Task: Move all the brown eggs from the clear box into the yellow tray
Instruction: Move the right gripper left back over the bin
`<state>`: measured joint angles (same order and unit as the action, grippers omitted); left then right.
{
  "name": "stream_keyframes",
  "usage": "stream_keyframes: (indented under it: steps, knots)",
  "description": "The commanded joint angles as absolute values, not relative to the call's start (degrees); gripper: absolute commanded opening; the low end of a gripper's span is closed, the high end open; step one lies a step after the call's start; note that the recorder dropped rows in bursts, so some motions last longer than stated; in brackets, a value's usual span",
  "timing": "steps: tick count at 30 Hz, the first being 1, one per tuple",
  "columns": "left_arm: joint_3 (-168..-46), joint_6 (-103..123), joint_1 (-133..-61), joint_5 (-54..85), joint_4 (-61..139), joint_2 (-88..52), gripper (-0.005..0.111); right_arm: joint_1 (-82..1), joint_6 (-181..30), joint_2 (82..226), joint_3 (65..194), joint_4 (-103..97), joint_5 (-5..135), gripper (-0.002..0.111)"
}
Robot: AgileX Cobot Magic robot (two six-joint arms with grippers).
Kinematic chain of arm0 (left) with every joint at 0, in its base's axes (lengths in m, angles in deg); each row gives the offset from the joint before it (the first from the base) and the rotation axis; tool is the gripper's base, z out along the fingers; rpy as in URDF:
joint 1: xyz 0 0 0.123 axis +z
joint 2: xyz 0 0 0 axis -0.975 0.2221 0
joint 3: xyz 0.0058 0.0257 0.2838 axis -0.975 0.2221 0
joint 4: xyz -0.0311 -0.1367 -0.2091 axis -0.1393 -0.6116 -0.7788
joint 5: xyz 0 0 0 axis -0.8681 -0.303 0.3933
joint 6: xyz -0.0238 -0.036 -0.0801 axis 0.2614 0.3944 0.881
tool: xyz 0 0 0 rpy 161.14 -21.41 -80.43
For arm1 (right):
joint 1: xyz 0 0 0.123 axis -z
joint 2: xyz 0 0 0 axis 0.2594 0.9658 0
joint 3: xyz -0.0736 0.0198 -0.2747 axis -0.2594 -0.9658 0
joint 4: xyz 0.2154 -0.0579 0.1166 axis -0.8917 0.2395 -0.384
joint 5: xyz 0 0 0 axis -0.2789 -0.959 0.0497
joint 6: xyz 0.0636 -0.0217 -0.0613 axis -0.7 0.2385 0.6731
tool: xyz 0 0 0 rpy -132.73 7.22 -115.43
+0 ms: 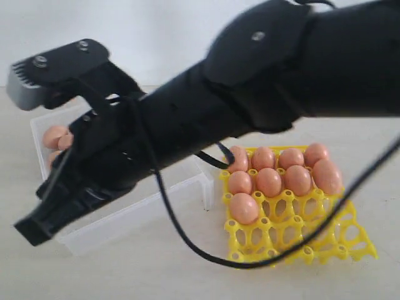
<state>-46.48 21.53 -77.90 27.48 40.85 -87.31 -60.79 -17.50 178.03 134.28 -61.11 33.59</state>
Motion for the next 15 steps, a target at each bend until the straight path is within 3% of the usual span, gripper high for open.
stream_keyframes:
  steps: [1, 8, 12, 15]
  knots:
    - [-46.33, 21.63, -77.79, 27.38, 40.93, -87.51, 0.004, -60.71, -32.43, 187.11, 147.97, -51.08, 29.47, 0.000]
    - [-46.33, 21.63, -77.79, 27.38, 40.93, -87.51, 0.004, -60.84, -66.10, 201.30, 166.71, -17.92, 19.79, 0.000]
    - [-46.33, 21.63, -77.79, 27.38, 40.93, -87.51, 0.004, -60.84, -68.79, 207.98, 175.38, -9.98, 9.34, 0.000]
    - [-46.33, 21.63, -77.79, 27.38, 40.93, -87.51, 0.004, -60.84, -68.00, 209.75, 178.03, -9.86, 10.49, 0.000]
